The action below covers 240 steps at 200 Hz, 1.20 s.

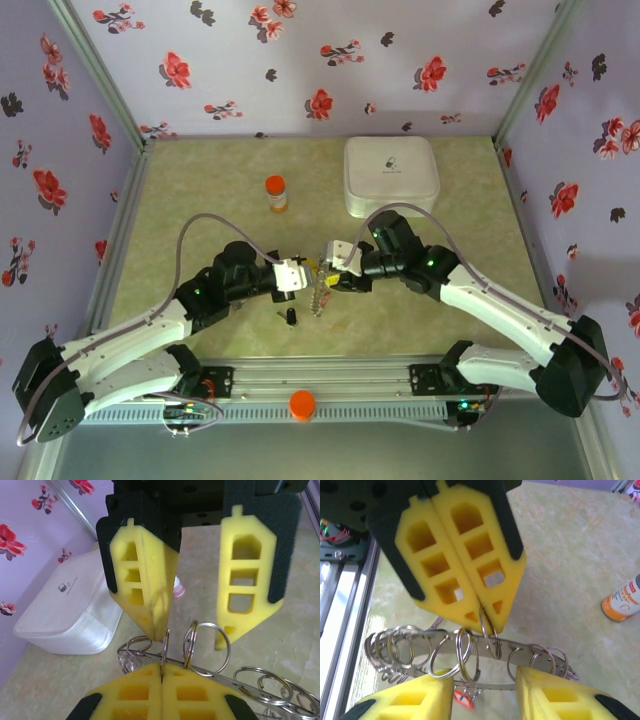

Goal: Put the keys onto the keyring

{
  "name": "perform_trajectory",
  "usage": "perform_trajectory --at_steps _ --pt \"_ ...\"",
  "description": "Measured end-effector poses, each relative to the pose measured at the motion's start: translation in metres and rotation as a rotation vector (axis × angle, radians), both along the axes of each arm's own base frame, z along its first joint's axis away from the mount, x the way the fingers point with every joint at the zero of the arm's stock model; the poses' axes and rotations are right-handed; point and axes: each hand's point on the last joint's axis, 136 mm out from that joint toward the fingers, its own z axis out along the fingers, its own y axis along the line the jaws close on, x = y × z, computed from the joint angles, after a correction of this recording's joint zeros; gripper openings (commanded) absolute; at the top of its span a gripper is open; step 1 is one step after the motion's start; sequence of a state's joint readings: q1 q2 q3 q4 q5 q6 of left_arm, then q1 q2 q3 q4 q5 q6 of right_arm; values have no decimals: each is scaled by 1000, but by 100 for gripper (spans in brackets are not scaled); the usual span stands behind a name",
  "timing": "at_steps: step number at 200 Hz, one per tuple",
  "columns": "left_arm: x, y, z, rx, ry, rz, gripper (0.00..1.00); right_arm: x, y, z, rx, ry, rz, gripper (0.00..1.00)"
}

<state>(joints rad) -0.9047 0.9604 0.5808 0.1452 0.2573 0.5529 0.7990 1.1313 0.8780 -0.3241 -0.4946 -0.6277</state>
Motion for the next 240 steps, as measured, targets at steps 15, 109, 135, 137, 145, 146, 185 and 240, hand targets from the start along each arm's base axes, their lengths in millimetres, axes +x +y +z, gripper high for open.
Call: perform_trajectory --at_steps 15,109,135,137,145,146,185,240 --pt "0 0 1 -11 -4 4 0 1 2 4 18 -8 -3 30" --pt "17 5 0 -37 6 114 0 -9 -1 15 54 -5 7 31" --pt "18 6 2 -42 0 121 0 -16 2 16 62 11 31 30" --pt "18 6 2 -42 0 121 0 -16 2 16 63 14 31 30" --pt "19 5 4 -48 -2 121 0 -18 3 16 65 19 36 29" --pt "19 5 4 -49 -2 121 0 -18 3 16 65 19 37 29" --pt "19 5 7 -80 -2 127 0 -20 -6 20 95 -15 14 20" --pt "10 8 2 -121 39 109 0 -2 -14 46 195 -84 -47 25"
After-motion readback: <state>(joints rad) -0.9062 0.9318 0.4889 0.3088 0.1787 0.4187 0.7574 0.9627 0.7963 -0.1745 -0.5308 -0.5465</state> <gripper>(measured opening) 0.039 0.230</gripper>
